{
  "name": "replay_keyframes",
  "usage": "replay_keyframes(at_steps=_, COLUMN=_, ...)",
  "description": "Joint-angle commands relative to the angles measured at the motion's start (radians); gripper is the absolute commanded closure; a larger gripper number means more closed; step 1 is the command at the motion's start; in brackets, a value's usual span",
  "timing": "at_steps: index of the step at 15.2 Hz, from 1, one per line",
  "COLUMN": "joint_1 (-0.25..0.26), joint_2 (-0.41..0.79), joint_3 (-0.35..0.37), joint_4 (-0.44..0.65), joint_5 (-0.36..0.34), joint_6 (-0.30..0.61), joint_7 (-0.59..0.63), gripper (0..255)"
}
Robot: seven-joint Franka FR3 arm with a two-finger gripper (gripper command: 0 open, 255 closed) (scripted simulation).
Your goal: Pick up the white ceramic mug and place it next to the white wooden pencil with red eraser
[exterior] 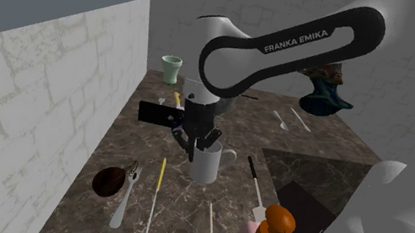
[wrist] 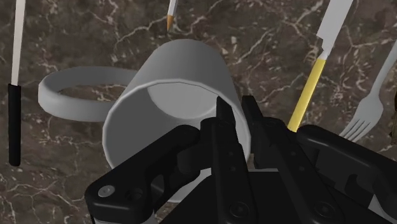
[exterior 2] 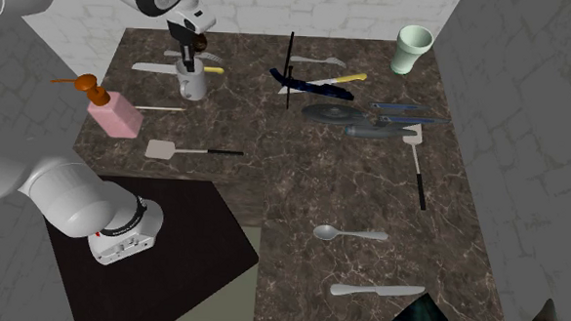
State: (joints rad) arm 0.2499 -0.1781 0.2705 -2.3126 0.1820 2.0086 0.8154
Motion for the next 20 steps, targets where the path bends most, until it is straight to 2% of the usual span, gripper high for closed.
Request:
replay_keyframes(at_steps=1, joint_1=0.001, joint_2=0.014, joint_3=0.003, joint_4=-0.016, joint_5=0.000, joint_6=0.031, joint_7=0.000, gripper=255)
replay_keyframes(at_steps=7, joint_1=0.002, joint_2=0.060, joint_3=0.009, joint_4=-0.059, joint_5=-0.003, joint_6=0.119, joint_7=-0.002, gripper=255)
replay_keyframes(at_steps=15, joint_1=0.002, joint_2=0.060, joint_3=0.009, joint_4=-0.059, joint_5=-0.003, joint_6=0.119, joint_7=-0.002, gripper=255)
replay_keyframes(at_steps=16, joint_1=0.002, joint_2=0.060, joint_3=0.009, joint_4=-0.059, joint_5=-0.004, joint_6=0.119, joint_7=-0.002, gripper=0)
replay_keyframes(at_steps=20, joint_1=0.002, joint_2=0.060, joint_3=0.009, joint_4=-0.059, joint_5=-0.004, joint_6=0.119, joint_7=-0.002, gripper=0)
